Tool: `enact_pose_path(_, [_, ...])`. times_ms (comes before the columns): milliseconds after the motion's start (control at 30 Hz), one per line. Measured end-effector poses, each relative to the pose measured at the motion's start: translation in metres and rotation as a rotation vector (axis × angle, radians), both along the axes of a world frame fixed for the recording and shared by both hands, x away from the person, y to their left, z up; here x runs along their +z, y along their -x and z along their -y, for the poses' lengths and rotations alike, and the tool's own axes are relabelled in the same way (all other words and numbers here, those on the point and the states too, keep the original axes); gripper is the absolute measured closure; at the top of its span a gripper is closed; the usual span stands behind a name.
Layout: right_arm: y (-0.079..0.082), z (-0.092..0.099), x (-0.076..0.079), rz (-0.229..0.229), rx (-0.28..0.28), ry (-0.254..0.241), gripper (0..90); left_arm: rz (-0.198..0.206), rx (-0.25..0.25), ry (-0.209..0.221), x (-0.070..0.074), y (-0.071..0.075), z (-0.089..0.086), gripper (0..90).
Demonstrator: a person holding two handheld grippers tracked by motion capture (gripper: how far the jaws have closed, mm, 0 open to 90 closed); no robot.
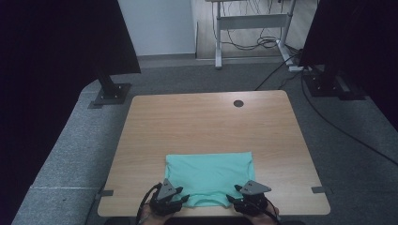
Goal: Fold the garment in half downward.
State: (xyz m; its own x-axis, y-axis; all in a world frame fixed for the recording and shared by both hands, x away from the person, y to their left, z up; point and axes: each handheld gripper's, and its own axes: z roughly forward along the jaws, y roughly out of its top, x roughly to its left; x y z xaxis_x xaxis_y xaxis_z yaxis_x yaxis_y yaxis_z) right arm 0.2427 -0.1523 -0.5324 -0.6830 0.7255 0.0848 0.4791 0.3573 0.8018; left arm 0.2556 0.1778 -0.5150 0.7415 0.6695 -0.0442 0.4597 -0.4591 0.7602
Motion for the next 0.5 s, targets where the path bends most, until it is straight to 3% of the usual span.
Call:
enact_pose_path(100, [-0.010,0.005,0.001,-0.004,-0.019,-0.012,34.4,0.004,0.011,-0.004,0.001,-0.006,-0.001,49.0])
enact_pose_path(200, [-0.019,0.009,-0.003,-0.019,-0.027,0.022,29.4,-0.003,0.037,-0.040,-0.005,-0.017,-0.003,40.7])
enact_pose_path(267, [-0.021,0.011,-0.004,-0.016,-0.036,0.030,28.9,-0.007,0.041,-0.050,-0.007,-0.019,-0.004,39.0])
enact_pose_path(300, [-0.024,0.014,-0.006,-0.040,-0.036,0.041,28.3,-0.017,0.050,-0.070,-0.012,-0.021,-0.005,35.6])
enact_pose_path(500, [-0.023,0.013,-0.006,-0.015,-0.013,0.105,27.9,-0.004,0.026,-0.090,-0.015,-0.022,-0.001,29.8])
